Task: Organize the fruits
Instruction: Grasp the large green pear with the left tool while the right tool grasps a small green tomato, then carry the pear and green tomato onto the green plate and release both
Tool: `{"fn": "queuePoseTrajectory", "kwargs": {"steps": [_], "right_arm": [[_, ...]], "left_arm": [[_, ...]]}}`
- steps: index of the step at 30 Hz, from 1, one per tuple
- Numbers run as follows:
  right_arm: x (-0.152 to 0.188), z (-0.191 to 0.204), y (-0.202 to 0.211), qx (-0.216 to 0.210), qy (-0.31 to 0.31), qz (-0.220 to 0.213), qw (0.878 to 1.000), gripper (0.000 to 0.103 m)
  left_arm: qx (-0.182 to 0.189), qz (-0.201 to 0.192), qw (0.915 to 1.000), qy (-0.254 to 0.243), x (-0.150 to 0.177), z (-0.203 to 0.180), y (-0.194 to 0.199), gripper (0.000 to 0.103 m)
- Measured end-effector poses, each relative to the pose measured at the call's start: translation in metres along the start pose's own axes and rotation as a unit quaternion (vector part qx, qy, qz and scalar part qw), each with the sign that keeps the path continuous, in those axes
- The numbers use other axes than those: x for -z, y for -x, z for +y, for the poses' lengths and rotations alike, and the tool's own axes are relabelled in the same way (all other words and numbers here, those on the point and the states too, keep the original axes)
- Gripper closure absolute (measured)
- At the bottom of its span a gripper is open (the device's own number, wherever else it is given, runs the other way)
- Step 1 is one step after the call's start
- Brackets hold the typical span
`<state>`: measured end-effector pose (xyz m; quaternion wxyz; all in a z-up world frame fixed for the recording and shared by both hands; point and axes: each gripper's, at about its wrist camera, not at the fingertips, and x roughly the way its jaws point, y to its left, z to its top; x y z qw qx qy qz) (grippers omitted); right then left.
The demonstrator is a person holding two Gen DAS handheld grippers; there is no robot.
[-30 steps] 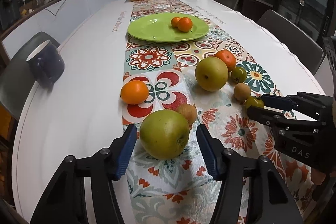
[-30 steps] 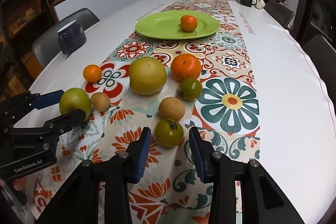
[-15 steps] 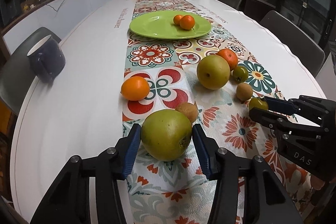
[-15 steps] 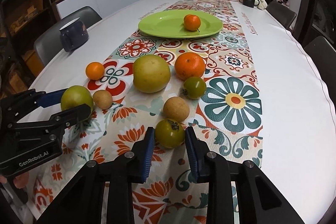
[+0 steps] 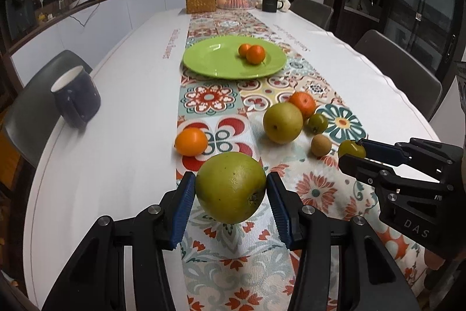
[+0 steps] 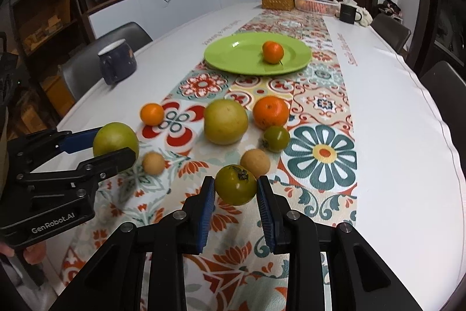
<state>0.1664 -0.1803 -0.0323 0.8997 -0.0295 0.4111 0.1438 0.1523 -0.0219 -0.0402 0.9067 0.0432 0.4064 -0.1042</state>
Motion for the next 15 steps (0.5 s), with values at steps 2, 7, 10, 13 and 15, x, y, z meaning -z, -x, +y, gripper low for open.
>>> {"fn": "queuePoseTrajectory", "kwargs": {"steps": [2, 7, 10, 13, 15], "right_arm": [[-0.004, 0.002, 0.008, -0.003, 0.002, -0.011, 1.0, 0.072], [-0.016, 0.004, 0.023, -0.01, 0.007, -0.037, 0.999, 0.072], [-0.026, 0.004, 0.03, -0.012, 0.012, -0.054, 0.998, 0.072], [-0.038, 0.004, 0.035, -0.011, 0.017, -0.072, 0.997, 0.072], [-0.045, 0.002, 0.036, -0.007, 0.02, -0.08, 0.997, 0.072]], "left_arm": [[0.001, -0.008, 1.0, 0.0, -0.004, 0.0, 0.006, 0.053], [0.003, -0.03, 0.9995, -0.002, -0.018, -0.001, 0.021, 0.053], [0.002, -0.043, 0.9991, -0.006, -0.028, -0.001, 0.026, 0.053], [0.005, -0.052, 0.9986, -0.007, -0.04, 0.0, 0.028, 0.053], [0.006, -0.058, 0.9983, -0.007, -0.048, 0.0, 0.028, 0.053]]}}
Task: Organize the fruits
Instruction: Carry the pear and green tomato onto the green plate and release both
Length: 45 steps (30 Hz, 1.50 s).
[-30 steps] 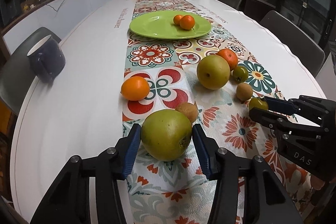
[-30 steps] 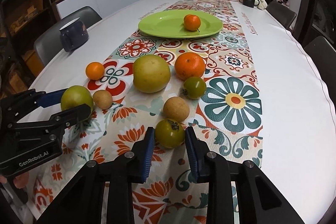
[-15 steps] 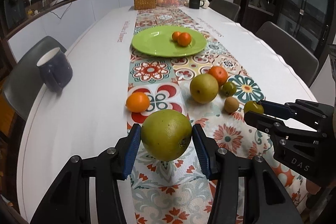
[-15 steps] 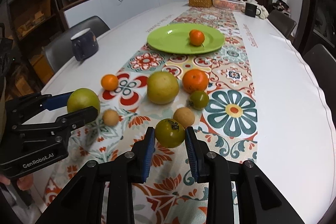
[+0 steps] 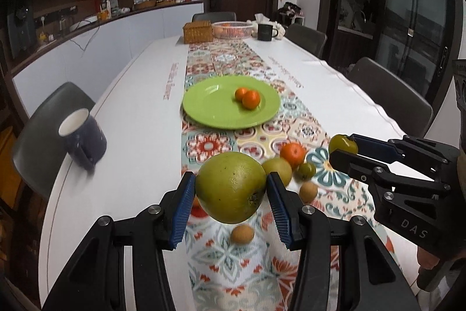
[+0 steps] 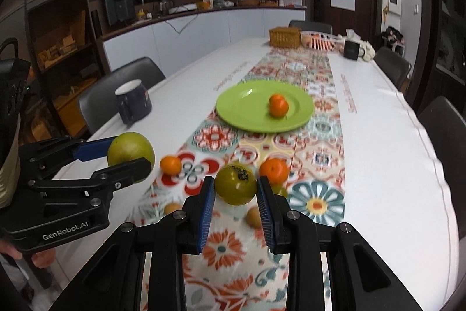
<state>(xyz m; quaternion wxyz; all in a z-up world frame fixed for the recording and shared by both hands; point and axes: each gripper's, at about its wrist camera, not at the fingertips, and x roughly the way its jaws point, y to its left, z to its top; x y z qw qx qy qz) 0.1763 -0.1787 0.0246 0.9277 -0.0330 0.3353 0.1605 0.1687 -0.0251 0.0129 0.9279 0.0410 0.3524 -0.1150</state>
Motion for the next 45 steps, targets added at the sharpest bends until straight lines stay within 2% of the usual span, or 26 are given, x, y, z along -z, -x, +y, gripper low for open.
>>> {"fn": "queuePoseTrajectory", "kwargs": {"steps": [9, 22, 37, 43, 45], "right_arm": [[-0.04, -0.015, -0.014, 0.008, 0.01, -0.028, 1.0, 0.072], [-0.084, -0.033, -0.073, 0.0, 0.018, -0.011, 1.0, 0.072], [-0.087, -0.05, -0.161, -0.003, 0.015, 0.049, 0.999, 0.072], [-0.086, -0.055, -0.184, -0.004, 0.013, 0.066, 0.998, 0.072], [-0.087, -0.055, -0.188, -0.005, 0.014, 0.063, 0.998, 0.072]], "left_arm": [[0.003, -0.02, 0.9998, -0.006, -0.04, 0.005, -0.014, 0.053], [0.008, -0.006, 0.9999, -0.005, -0.081, 0.02, -0.071, 0.053], [0.028, 0.053, 0.9982, -0.006, -0.097, 0.038, -0.167, 0.054], [0.036, 0.082, 0.996, -0.003, -0.101, 0.044, -0.197, 0.053], [0.027, 0.085, 0.996, -0.003, -0.102, 0.045, -0.202, 0.051]]}}
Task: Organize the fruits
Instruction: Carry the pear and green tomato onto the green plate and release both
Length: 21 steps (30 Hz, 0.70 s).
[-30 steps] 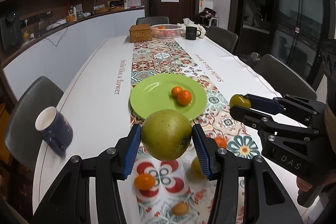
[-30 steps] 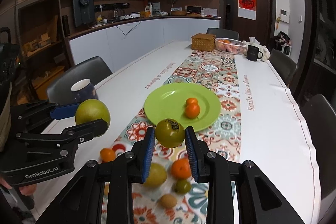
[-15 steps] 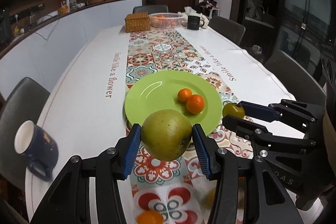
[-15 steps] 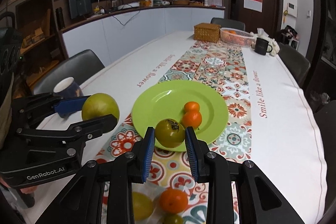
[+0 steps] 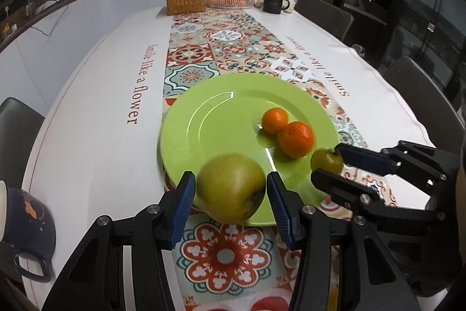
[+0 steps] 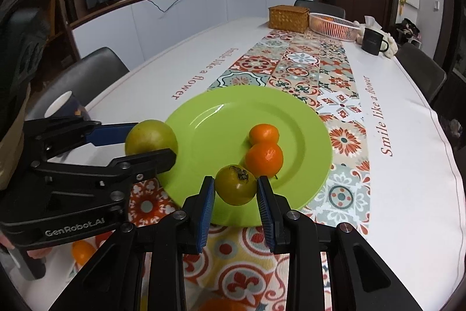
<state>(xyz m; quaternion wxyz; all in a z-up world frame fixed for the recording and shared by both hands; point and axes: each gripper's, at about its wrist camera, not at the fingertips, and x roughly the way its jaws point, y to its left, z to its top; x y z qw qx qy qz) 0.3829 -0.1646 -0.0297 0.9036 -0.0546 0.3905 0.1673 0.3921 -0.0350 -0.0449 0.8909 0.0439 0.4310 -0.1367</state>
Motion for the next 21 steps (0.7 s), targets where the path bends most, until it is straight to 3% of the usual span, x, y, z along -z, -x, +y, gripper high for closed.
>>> {"fn": "queuePoseTrajectory", "kwargs": {"steps": [2, 4, 19, 21], "right_arm": [[-0.001, -0.002, -0.001, 0.004, -0.007, -0.001, 1.0, 0.058], [-0.001, -0.007, 0.002, 0.009, -0.016, -0.005, 1.0, 0.054], [0.013, 0.0, 0.078, 0.025, -0.037, -0.051, 0.998, 0.053], [0.016, 0.004, 0.09, 0.026, -0.036, -0.059, 0.997, 0.049]], "left_arm": [[-0.01, -0.008, 0.9999, 0.001, 0.0, 0.001, 0.003, 0.04], [-0.019, -0.018, 0.9996, 0.006, 0.002, 0.004, 0.01, 0.035], [-0.051, -0.068, 0.9962, 0.021, 0.028, -0.013, 0.09, 0.035], [-0.052, -0.074, 0.9956, 0.023, 0.033, -0.017, 0.103, 0.034]]}}
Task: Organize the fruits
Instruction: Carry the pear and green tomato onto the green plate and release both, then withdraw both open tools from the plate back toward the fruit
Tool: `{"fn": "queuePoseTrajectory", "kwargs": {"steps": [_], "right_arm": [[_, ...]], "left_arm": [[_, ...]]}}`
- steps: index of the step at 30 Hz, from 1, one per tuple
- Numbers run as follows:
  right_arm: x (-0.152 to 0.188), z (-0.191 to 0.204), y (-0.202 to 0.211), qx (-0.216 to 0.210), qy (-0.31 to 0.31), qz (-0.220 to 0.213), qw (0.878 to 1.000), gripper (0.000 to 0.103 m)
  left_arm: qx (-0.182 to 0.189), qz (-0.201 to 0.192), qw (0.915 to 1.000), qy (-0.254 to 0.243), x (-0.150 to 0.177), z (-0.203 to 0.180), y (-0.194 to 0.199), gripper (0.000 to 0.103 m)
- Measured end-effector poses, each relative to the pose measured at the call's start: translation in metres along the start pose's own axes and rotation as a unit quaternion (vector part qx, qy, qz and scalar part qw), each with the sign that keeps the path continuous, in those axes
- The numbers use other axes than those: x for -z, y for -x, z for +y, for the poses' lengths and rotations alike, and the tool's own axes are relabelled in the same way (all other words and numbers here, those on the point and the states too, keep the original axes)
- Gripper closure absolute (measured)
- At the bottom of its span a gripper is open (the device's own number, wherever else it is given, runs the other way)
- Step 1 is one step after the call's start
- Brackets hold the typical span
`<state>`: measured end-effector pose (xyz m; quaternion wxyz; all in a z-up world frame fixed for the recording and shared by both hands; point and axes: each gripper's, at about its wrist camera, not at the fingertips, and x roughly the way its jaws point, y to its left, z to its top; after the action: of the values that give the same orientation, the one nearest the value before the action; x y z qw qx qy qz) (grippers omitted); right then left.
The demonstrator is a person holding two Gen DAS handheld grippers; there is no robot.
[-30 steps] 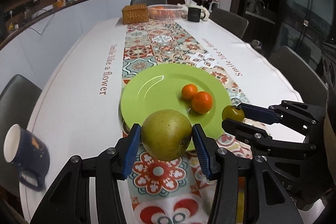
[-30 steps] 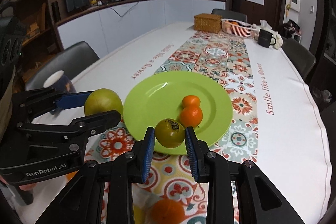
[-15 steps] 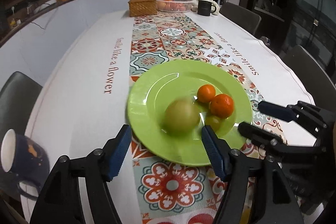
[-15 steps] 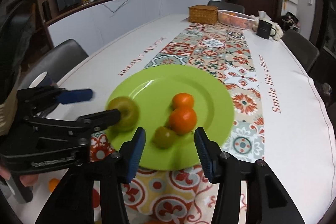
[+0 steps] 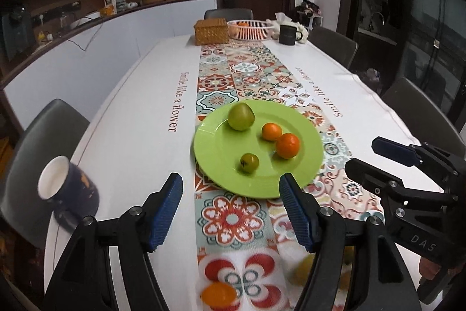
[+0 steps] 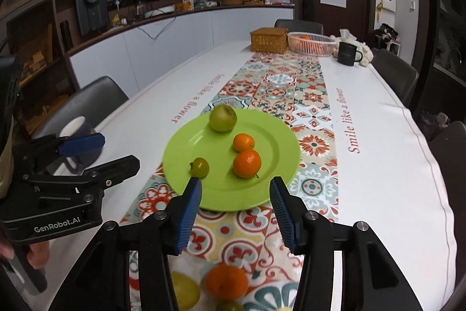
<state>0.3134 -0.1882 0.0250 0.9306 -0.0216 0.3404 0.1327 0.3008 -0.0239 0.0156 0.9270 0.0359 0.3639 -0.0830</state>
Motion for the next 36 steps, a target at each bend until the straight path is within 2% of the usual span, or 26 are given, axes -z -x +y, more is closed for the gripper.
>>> {"fn": "queuePoseTrajectory", "kwargs": {"steps": [6, 18, 25, 36], "right_arm": [[0.007, 0.008, 0.038, 0.001, 0.003, -0.024, 1.0, 0.048], [0.031, 0.016, 0.085, -0.005, -0.002, -0.038, 0.999, 0.047], [0.047, 0.022, 0.101, -0.001, 0.003, -0.04, 0.999, 0.047], [0.086, 0.026, 0.1, 0.003, 0.006, -0.002, 1.0, 0.047]], "left_arm": [[0.001, -0.014, 0.9999, 0.003, 0.013, -0.007, 0.035, 0.032], [-0.005, -0.035, 0.9994, 0.002, 0.038, -0.02, 0.088, 0.025], [-0.002, -0.031, 0.9995, -0.001, 0.057, -0.026, 0.101, 0.025], [-0.003, 0.005, 0.9998, -0.016, 0.1, -0.032, 0.094, 0.025]]}}
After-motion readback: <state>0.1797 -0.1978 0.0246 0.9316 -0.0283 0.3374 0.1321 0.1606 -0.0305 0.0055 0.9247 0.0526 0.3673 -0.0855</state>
